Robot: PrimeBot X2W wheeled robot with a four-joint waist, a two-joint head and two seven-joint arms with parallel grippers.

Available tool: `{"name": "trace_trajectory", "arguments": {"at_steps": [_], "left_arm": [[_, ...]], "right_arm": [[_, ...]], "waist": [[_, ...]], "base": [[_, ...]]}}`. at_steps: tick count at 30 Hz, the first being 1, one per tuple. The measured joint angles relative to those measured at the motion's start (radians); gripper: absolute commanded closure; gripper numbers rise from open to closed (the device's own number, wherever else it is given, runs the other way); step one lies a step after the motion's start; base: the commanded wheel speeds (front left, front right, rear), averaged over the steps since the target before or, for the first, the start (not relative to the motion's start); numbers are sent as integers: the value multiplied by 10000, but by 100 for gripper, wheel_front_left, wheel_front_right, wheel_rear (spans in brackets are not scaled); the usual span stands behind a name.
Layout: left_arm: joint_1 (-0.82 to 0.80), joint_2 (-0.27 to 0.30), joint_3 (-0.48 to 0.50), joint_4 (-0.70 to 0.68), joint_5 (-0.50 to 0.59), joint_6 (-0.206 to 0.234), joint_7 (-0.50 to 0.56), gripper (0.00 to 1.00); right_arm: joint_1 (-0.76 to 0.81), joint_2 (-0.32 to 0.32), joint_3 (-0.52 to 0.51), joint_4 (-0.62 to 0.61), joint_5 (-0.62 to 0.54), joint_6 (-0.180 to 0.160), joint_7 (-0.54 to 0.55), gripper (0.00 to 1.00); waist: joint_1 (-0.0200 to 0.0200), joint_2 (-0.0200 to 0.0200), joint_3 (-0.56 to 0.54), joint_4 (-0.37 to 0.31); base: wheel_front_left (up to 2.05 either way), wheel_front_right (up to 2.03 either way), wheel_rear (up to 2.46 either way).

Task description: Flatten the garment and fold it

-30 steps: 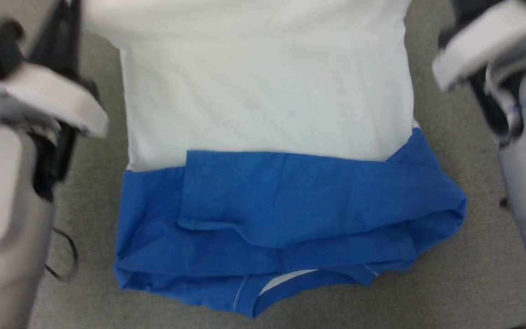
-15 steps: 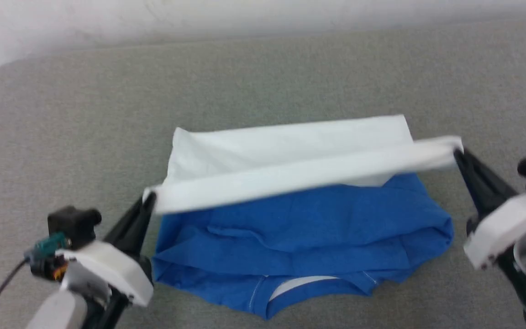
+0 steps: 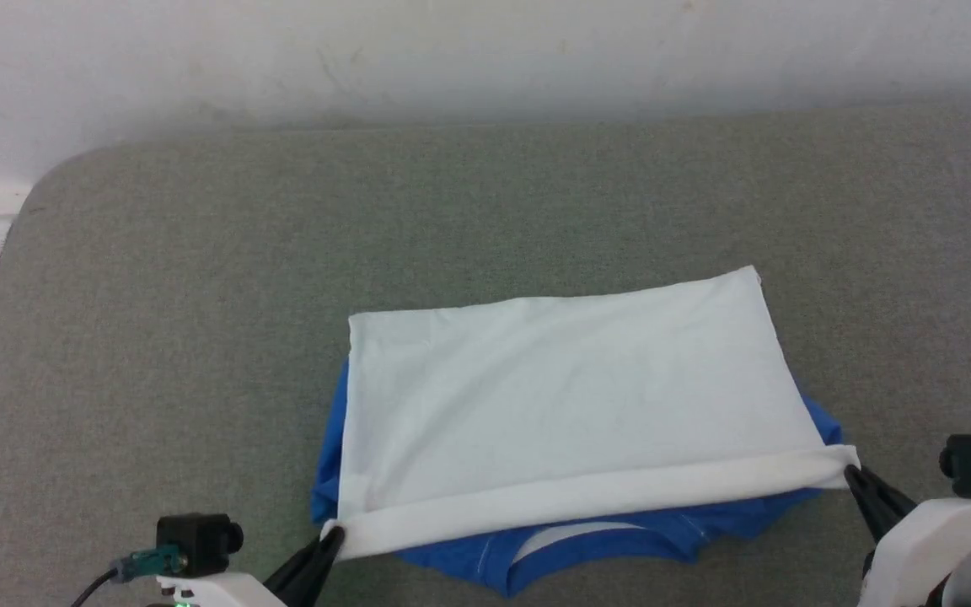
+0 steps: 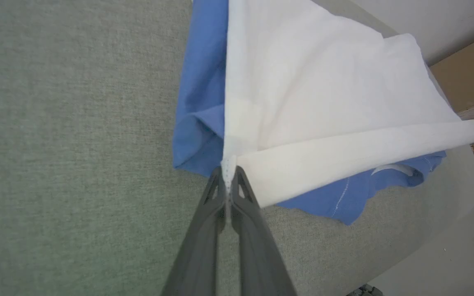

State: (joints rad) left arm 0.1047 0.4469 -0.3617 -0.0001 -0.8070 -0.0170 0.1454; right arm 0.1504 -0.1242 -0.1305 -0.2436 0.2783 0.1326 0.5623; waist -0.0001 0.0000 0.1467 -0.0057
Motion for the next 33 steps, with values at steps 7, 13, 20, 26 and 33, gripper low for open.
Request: {"name": "trace_trajectory", "arguments": {"at_steps": [7, 13, 20, 26, 33], "left_arm": [[-83, -263, -418, 660, 8, -207, 73, 100], [-586, -562, -740, 1551, 245, -439, -159, 0], [-712, -892, -790, 1822, 424, -393, -750, 0], [-769, -872, -297, 1649, 1241, 460, -2167, 0], [-1650, -1110, 489, 1490, 2261, 1404, -3847, 0]], "right_arm": [[20, 121, 44, 876, -604, 0, 2, 100], [-476, 134, 313, 2266, -679, -2, -307, 1], [-478, 274, 19, 2504, -518, -2, -623, 0], [-389, 564, -405, 1542, -115, -2, -982, 0], [-1106, 681, -867, 1628, -265, -10, -1893, 0]], "waist": [[1, 0, 136, 55], [2, 0, 199, 126], [1, 0, -112, 206], [1, 0, -461, 249], [1, 0, -637, 306]], "base": [[0, 0, 0], [0, 0, 0], [0, 0, 0], [0, 0, 0], [0, 0, 0]]}}
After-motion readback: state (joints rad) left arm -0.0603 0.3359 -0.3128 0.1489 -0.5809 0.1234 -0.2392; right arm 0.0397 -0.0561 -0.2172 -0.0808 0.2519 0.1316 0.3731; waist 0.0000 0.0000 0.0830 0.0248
